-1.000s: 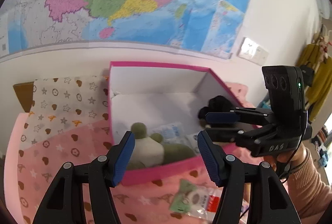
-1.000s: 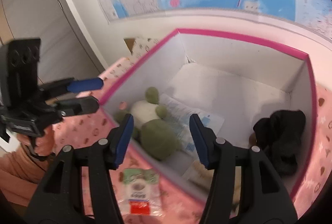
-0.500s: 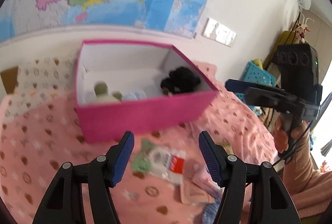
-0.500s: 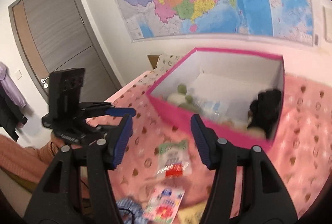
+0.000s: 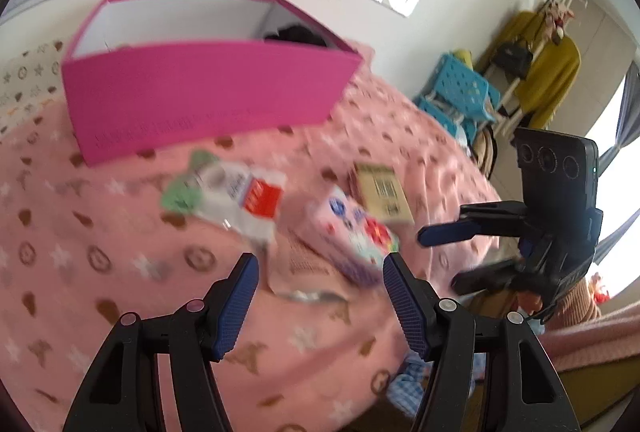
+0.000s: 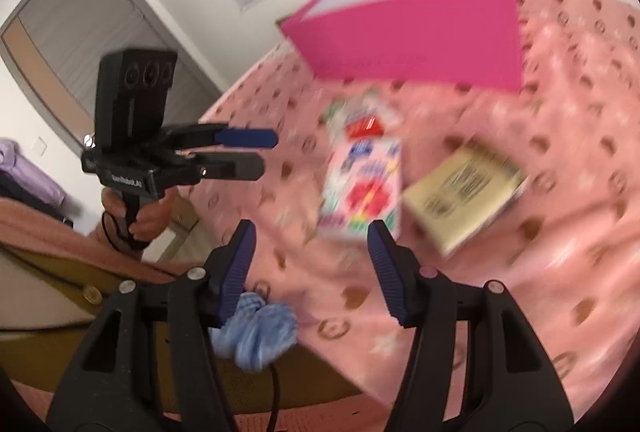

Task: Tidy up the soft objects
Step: 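Lower the right gripper to the blue gingham scrunchie and grasp it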

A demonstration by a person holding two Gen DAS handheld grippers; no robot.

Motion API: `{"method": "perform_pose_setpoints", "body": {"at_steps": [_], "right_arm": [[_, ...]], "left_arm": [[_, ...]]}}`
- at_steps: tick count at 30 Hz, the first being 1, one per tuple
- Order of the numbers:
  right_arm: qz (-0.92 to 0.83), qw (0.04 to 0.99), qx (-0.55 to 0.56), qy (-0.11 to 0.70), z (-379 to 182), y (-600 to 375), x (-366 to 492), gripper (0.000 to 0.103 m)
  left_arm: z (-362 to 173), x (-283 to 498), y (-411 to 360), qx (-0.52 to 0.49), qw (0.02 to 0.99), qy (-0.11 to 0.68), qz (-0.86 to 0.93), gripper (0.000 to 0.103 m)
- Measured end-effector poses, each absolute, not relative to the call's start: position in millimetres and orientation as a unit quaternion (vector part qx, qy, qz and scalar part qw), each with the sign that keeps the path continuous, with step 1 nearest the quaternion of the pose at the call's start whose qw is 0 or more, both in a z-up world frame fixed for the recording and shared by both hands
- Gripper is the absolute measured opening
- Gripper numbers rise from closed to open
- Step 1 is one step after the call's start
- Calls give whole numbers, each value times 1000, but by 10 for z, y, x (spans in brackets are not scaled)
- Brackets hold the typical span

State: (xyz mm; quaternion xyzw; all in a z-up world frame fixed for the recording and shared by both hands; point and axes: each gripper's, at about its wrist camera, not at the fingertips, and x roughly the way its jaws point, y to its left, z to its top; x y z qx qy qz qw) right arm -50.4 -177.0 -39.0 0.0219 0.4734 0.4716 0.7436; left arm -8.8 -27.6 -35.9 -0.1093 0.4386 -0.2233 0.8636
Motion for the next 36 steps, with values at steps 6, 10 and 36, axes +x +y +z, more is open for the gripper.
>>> {"method": "perform_pose_setpoints", "body": {"at_steps": [6, 10, 36], "right_arm": [[489, 729, 7, 480, -588, -1666, -629, 60], [501, 727, 40, 468, -586, -1802, -674, 60], [370, 741, 65, 557, -1492, -1926, -978, 30]], "left_arm": [[-535, -189, -350, -108, 853, 464, -213, 66], [-588, -221, -290, -114, 850, 471, -205, 66], [-715, -310, -385, -107, 837, 484, -231, 66]]}}
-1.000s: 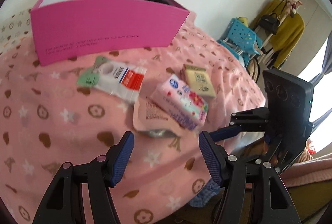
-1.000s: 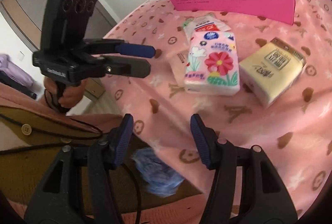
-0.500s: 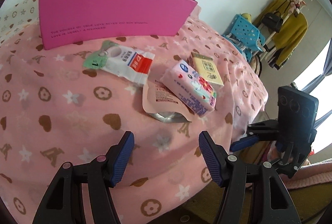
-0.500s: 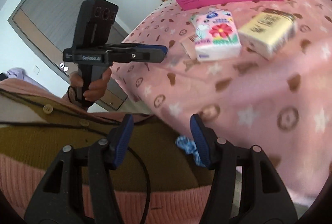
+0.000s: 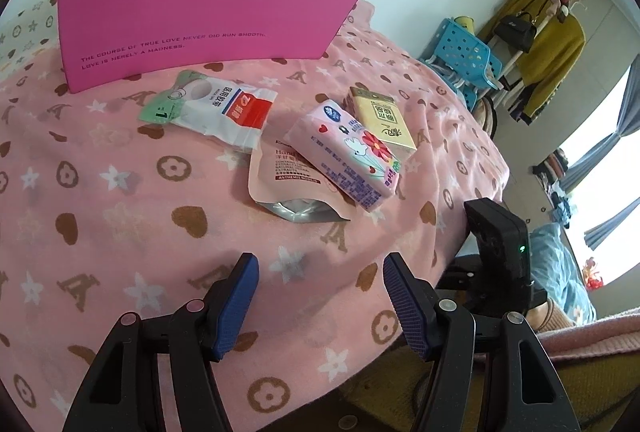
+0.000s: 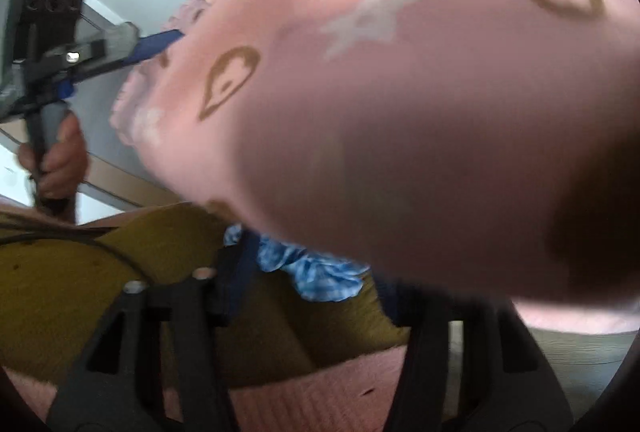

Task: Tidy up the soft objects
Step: 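Lower the right gripper to the blue gingham scrunchie and grasp it, then carry the scrunchie into the pink box and open the right gripper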

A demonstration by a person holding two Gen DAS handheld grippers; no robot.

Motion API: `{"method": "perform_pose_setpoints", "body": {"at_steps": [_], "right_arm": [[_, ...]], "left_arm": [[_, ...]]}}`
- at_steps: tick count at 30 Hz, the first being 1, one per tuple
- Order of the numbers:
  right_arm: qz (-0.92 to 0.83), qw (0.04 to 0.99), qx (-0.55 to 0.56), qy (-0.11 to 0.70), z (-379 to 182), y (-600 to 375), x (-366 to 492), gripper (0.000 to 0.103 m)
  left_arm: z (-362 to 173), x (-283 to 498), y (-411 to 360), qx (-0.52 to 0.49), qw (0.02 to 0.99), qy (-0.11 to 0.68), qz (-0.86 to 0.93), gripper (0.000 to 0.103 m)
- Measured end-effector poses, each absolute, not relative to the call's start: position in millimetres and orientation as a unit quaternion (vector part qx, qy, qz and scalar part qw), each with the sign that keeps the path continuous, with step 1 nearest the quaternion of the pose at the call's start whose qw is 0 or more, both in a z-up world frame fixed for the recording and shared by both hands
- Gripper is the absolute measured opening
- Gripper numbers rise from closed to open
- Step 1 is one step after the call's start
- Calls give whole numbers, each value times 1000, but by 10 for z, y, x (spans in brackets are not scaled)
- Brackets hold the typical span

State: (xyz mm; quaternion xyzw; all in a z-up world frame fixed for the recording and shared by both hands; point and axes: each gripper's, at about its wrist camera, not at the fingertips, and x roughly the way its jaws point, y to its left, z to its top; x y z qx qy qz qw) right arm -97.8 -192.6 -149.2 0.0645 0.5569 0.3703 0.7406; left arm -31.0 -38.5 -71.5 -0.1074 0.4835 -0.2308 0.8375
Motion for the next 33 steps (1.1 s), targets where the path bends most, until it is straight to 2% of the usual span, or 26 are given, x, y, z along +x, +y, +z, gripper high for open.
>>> {"method": "perform_pose_setpoints", "body": {"at_steps": [1, 3, 15, 26, 29, 31, 33], "right_arm": [[374, 739, 64, 557, -1483, -1908, -979, 18], [379, 738, 55, 555, -1442, -1881, -1008, 5], [426, 783, 73, 448, -338, -2221, -1106, 5], [429, 806, 83, 398, -119, -2007, -745, 5], [438, 808, 77, 386, -41, -1956, -640, 5], [443, 811, 71, 375, 55, -1947, -560, 5], [447, 817, 63, 359, 202, -1925, -452, 5]], "left_arm": [[-716, -313, -382, -109, 837, 482, -233, 66], [-724, -312, -373, -113, 837, 481, -234, 66], [-569, -437, -470, -115, 836, 453, -289, 66], [-380, -407, -673, -135, 815, 421, -375, 66], [-317, -295, -688, -136, 822, 413, -368, 57], [-241, -226, -677, -135, 827, 405, -365, 45], [-126, -131, -663, -127, 837, 394, -357, 38]]}}
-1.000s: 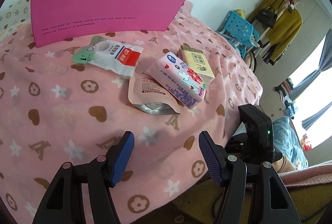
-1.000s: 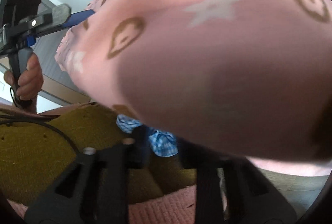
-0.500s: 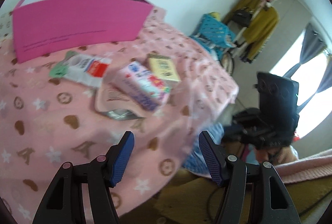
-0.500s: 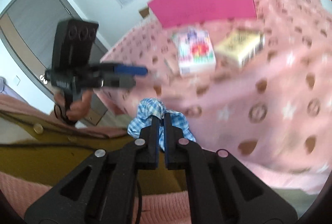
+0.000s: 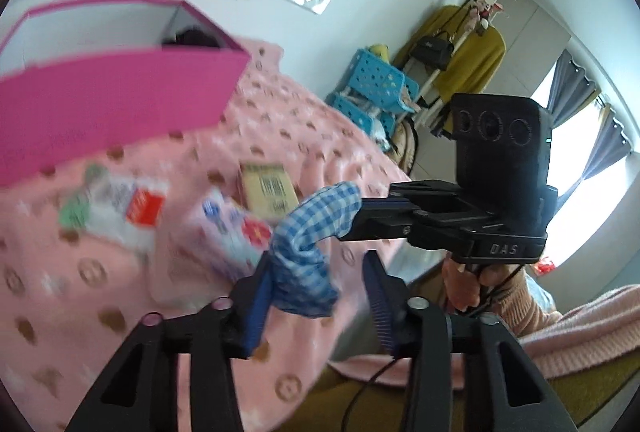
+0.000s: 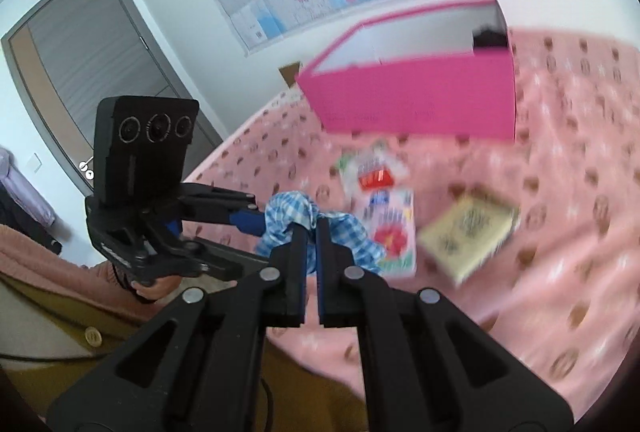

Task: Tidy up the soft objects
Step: 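Carry the scrunchie into the pink box and open the right gripper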

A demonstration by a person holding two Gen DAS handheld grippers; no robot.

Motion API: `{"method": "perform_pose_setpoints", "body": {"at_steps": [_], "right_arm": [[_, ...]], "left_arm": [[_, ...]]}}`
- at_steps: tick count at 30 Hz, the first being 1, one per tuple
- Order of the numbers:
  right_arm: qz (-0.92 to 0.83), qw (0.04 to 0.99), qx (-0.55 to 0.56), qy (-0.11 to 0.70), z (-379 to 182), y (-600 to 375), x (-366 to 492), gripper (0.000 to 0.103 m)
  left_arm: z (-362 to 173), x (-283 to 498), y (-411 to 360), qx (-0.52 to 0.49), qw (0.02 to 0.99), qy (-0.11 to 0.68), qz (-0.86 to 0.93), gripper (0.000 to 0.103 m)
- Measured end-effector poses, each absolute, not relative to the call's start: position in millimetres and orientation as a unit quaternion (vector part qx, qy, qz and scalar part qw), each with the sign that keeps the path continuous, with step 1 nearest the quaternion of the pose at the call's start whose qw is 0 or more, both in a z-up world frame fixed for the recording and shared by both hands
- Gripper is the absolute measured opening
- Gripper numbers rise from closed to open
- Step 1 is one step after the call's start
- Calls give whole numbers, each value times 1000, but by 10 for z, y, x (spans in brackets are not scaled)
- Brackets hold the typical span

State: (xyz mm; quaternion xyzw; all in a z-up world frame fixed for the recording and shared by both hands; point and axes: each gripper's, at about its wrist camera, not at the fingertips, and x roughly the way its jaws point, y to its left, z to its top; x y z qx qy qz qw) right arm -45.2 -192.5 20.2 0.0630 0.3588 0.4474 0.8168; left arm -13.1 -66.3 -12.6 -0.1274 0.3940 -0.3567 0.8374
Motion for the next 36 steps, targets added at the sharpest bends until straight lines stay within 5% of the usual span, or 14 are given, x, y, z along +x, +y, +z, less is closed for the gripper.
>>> {"method": "perform_pose_setpoints", "body": {"at_steps": [16, 34, 36], "right_arm": [[423, 852, 17, 308, 873, -1691, 790, 5], [371, 840, 15, 396, 445, -1421, 1804, 8], [355, 844, 10, 402, 399, -1394, 1868, 10]], "left_arm": [[642, 959, -476, -89, 888, 341, -294, 35], [296, 1875, -224, -123, 876, 405, -230, 35], [243, 1919, -191, -120, 878, 412, -212, 42]]}}
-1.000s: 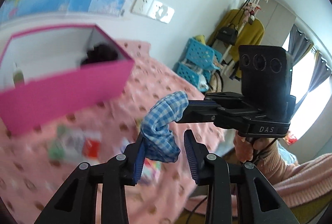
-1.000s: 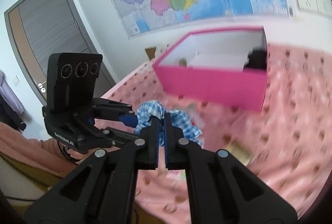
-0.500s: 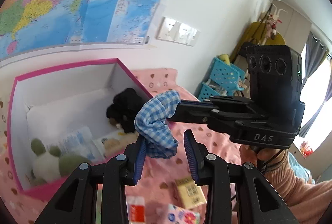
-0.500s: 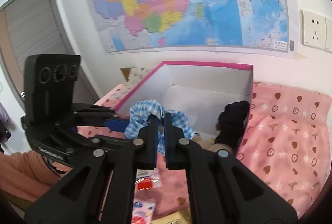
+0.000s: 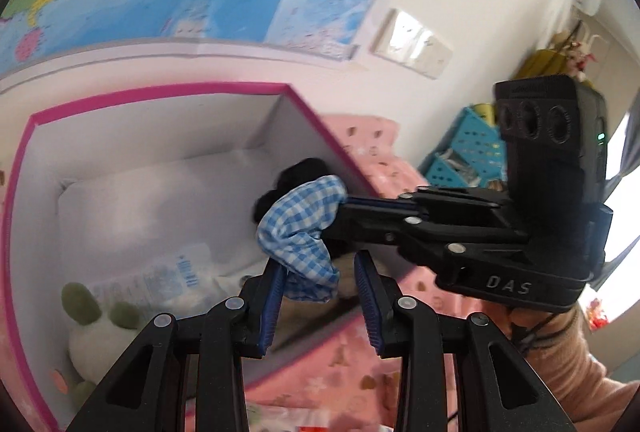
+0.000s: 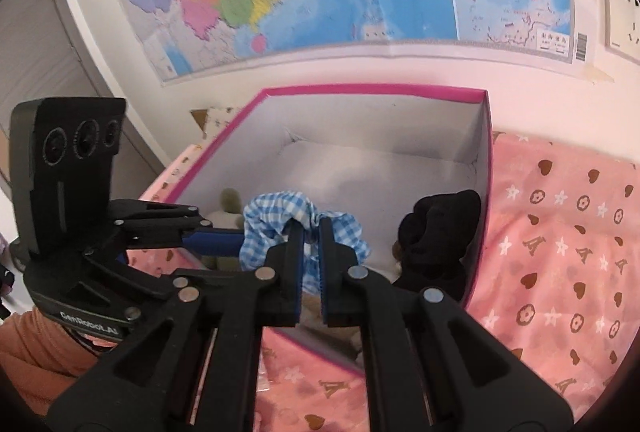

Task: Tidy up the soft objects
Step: 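Carry the scrunchie into the pink box and open the right gripper, then grasp the pink flower tissue pack with the right gripper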

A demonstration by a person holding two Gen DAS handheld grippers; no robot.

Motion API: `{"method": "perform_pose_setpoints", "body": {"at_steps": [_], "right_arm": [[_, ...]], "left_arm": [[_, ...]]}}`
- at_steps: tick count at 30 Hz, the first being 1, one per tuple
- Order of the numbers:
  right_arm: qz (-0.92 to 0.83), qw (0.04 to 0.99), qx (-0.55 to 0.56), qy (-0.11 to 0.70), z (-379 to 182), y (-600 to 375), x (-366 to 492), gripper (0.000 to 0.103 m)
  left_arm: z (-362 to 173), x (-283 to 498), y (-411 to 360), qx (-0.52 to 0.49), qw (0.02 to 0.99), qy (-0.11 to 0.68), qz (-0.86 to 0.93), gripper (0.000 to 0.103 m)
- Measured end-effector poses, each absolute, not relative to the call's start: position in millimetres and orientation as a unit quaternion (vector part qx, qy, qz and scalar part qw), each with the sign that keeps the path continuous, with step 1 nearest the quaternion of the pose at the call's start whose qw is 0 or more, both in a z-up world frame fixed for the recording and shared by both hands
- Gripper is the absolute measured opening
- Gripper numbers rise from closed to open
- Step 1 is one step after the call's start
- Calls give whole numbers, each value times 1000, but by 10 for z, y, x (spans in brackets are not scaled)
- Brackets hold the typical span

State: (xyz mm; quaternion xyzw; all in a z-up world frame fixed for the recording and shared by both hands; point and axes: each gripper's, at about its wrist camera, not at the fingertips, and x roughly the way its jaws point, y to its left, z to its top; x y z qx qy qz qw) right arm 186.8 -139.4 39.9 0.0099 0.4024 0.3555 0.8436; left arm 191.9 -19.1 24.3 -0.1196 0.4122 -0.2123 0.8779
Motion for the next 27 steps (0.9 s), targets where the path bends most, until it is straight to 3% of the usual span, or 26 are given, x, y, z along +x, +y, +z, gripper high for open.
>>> {"method": "perform_pose_setpoints", "body": {"at_steps": [1, 3, 14, 22, 27], "right_arm": [[345, 846, 7, 406, 375, -1381, 1901, 20], [323, 853, 0, 411, 326, -1375, 1951, 34], [338, 860, 26, 380, 436, -1633, 1641, 44], [381, 857, 50, 344, 614, -1871, 1054, 59], [401, 843, 65, 353, 525, -1989, 689, 60]], "left_arm": [[212, 1946, -167, -119, 879, 417, -197, 54], [167, 1972, -104, -119, 886, 417, -166, 63], [185, 1700, 84, -109, 901, 395, -140, 63], [340, 1204, 35, -94, 913, 362, -164, 63], [319, 903, -15, -92, 912, 358, -180, 64]]}}
